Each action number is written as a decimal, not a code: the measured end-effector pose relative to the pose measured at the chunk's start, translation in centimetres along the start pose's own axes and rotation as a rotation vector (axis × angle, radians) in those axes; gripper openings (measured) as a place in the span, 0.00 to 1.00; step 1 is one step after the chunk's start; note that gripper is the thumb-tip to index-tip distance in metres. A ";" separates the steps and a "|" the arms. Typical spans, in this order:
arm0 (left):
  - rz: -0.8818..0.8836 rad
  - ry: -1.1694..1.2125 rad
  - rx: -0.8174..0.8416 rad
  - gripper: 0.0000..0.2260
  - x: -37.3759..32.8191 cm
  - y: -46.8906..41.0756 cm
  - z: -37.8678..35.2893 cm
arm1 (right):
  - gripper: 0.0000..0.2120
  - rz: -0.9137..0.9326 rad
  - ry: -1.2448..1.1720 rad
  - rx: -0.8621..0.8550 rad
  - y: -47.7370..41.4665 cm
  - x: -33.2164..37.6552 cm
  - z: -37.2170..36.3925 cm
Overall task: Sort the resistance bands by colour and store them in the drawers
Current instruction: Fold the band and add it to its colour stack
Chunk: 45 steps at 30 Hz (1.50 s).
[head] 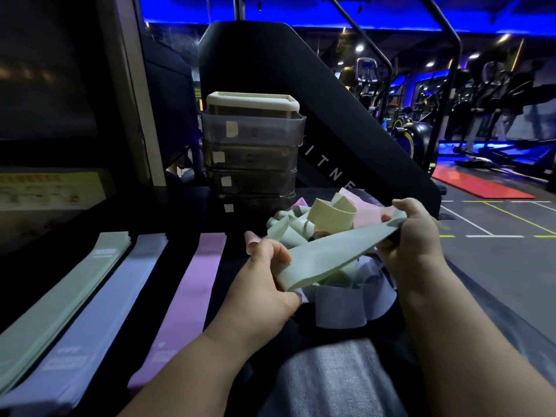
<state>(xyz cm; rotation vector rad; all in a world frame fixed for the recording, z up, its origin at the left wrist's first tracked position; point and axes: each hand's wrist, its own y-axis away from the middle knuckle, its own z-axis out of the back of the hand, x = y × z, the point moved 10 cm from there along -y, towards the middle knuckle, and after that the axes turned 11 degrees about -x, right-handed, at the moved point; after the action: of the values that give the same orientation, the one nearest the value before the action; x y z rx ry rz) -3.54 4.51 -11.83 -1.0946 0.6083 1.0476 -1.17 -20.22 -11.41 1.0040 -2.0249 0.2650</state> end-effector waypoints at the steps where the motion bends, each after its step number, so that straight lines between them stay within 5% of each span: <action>1: -0.003 -0.013 -0.029 0.17 0.0 -0.1 0.3 | 0.11 -0.010 0.027 0.025 0.3 -0.2 -0.3; 6: 0.057 -0.013 -0.192 0.05 0.5 -0.7 2.3 | 0.16 -0.068 -0.025 0.127 0.4 -0.6 -1.0; 9: 0.064 -0.042 -0.238 0.02 0.3 -0.8 3.3 | 0.09 -0.091 -0.074 0.136 0.4 -0.6 -1.0; 16: 0.060 -0.068 -0.240 0.03 -1.2 -0.6 5.9 | 0.07 0.150 0.107 -0.008 0.3 0.5 0.4; 34: 0.212 -0.156 -0.153 0.05 3.3 3.7 13.5 | 0.13 0.400 0.476 0.269 4.1 -1.0 -4.4; 45: 0.273 -0.240 -0.226 0.07 6.1 5.7 20.3 | 0.19 0.339 0.658 0.434 7.0 -7.3 -13.4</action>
<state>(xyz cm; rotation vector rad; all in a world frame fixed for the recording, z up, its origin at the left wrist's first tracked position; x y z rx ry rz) -7.87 26.02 -11.60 -1.0776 0.4609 1.4891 4.08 -4.74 -7.46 0.6799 -1.5332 1.1011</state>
